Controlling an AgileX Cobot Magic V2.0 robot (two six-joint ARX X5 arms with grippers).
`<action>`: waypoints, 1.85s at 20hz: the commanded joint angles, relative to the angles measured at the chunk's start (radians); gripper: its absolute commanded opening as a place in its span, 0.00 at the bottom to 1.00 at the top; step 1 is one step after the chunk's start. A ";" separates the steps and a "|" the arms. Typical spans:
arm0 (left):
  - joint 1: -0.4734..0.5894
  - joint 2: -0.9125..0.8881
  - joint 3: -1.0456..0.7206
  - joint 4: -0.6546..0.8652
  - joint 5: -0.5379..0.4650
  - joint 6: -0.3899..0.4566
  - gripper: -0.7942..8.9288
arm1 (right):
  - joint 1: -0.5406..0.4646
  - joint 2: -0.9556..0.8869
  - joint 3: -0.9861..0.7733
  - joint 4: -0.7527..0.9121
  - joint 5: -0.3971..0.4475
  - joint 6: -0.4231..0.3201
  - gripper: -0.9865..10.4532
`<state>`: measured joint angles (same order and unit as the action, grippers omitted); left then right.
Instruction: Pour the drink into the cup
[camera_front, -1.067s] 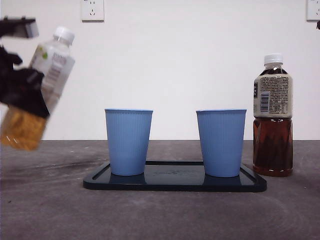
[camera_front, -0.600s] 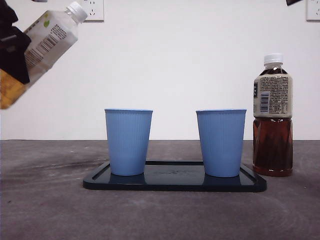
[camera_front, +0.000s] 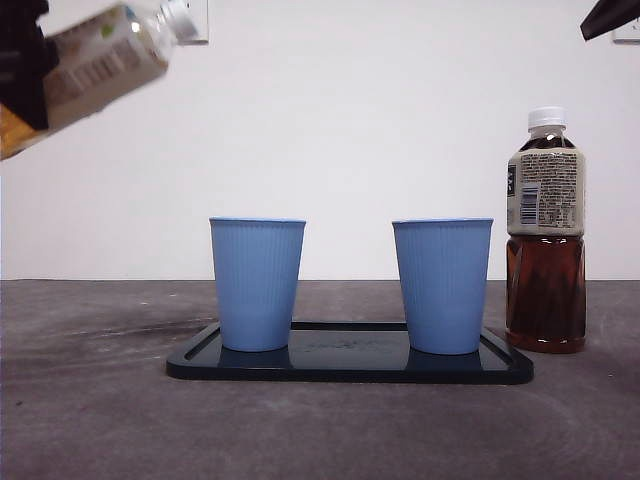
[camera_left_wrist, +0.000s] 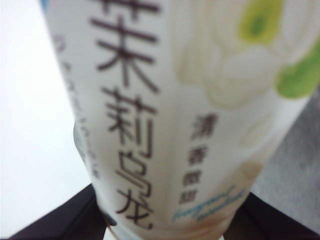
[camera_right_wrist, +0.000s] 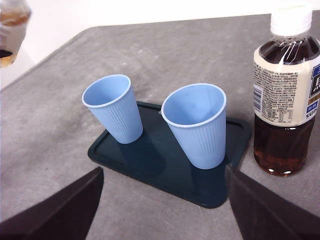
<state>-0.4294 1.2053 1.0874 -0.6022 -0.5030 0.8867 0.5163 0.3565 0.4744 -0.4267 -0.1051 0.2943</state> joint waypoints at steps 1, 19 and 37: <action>-0.031 0.036 0.030 0.025 -0.072 0.076 0.30 | 0.007 0.000 0.016 -0.001 0.000 -0.019 0.42; -0.161 0.215 0.032 0.130 -0.347 0.292 0.29 | 0.007 0.000 0.016 -0.033 -0.001 -0.041 0.42; -0.167 0.228 0.032 0.127 -0.363 0.306 0.29 | 0.007 0.000 0.016 -0.047 -0.003 -0.045 0.42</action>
<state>-0.5873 1.4281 1.0874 -0.5003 -0.8433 1.1957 0.5163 0.3565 0.4744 -0.4774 -0.1055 0.2584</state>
